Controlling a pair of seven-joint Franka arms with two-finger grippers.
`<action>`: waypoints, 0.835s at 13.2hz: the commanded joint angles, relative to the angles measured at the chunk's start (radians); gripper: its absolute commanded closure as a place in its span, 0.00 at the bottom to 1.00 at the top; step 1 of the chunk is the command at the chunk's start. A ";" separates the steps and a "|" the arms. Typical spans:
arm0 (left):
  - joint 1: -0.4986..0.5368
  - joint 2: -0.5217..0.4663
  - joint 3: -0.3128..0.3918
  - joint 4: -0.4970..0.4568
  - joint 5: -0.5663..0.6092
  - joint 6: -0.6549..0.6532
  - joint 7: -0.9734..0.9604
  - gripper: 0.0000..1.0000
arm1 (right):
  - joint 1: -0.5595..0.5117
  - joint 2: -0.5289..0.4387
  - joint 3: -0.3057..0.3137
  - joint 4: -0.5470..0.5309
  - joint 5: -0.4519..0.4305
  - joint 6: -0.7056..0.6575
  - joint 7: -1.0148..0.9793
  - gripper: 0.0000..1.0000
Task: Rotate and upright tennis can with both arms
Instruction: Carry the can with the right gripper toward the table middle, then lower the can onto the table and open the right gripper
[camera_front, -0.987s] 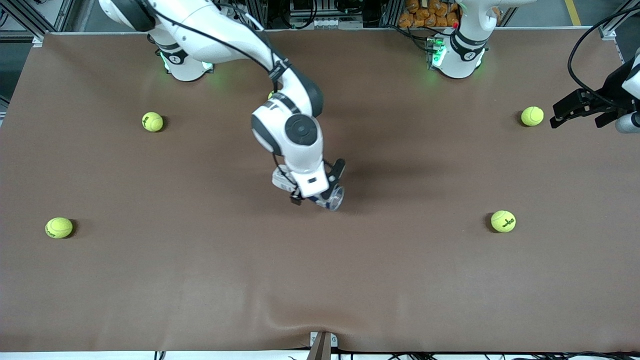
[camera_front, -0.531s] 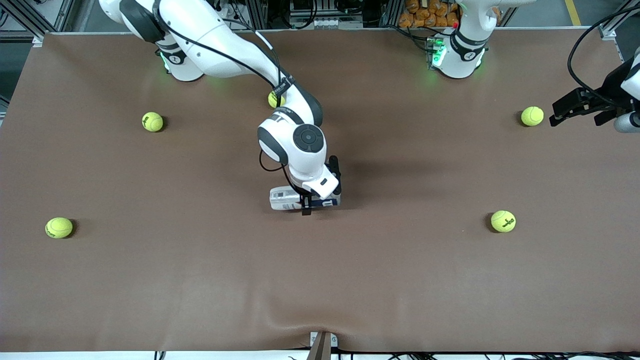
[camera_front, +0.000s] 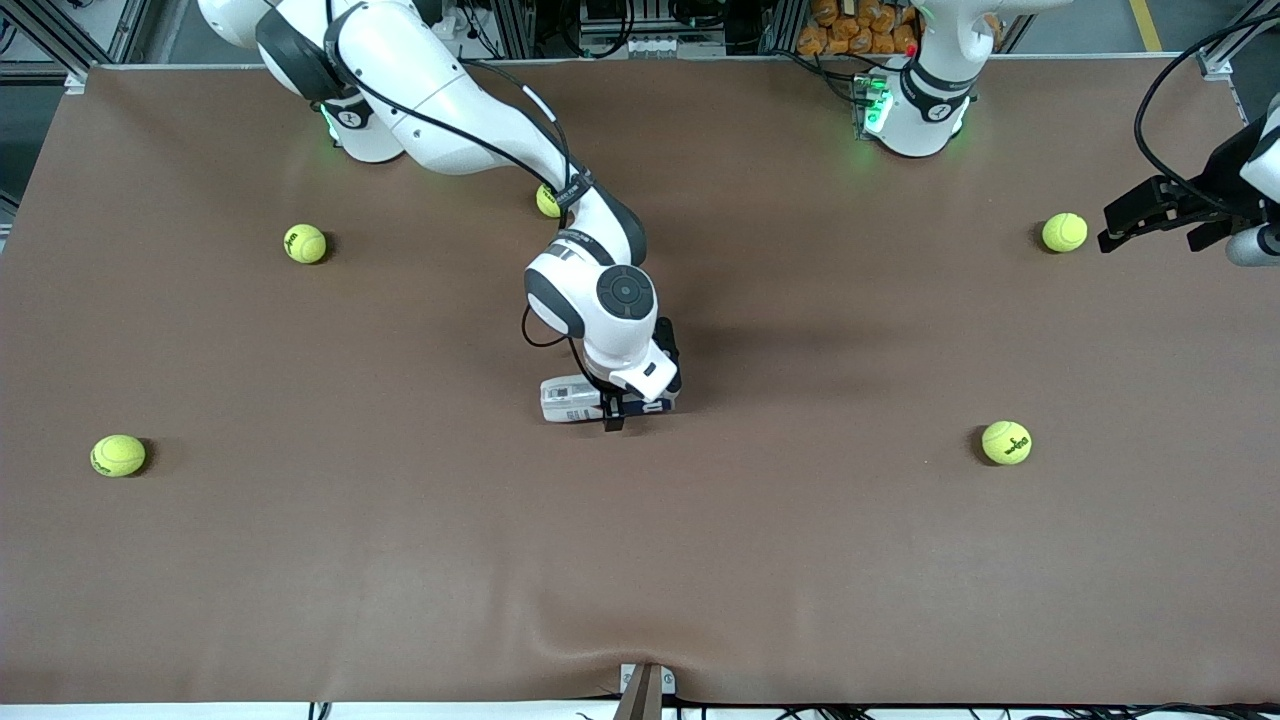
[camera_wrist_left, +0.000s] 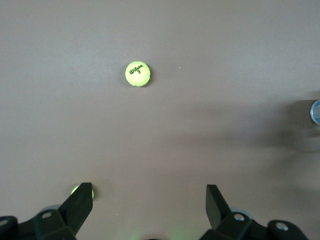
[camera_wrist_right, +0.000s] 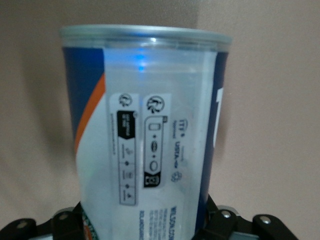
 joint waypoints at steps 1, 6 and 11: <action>0.004 -0.002 -0.005 0.004 0.006 -0.012 -0.001 0.00 | -0.012 0.004 0.002 0.014 -0.029 0.008 -0.009 0.00; 0.001 0.004 -0.005 0.005 0.004 -0.012 -0.002 0.00 | -0.005 -0.122 0.019 0.017 -0.008 -0.125 -0.003 0.00; 0.007 0.024 -0.005 0.007 -0.089 -0.007 0.002 0.00 | -0.084 -0.312 0.020 0.014 0.077 -0.274 0.025 0.00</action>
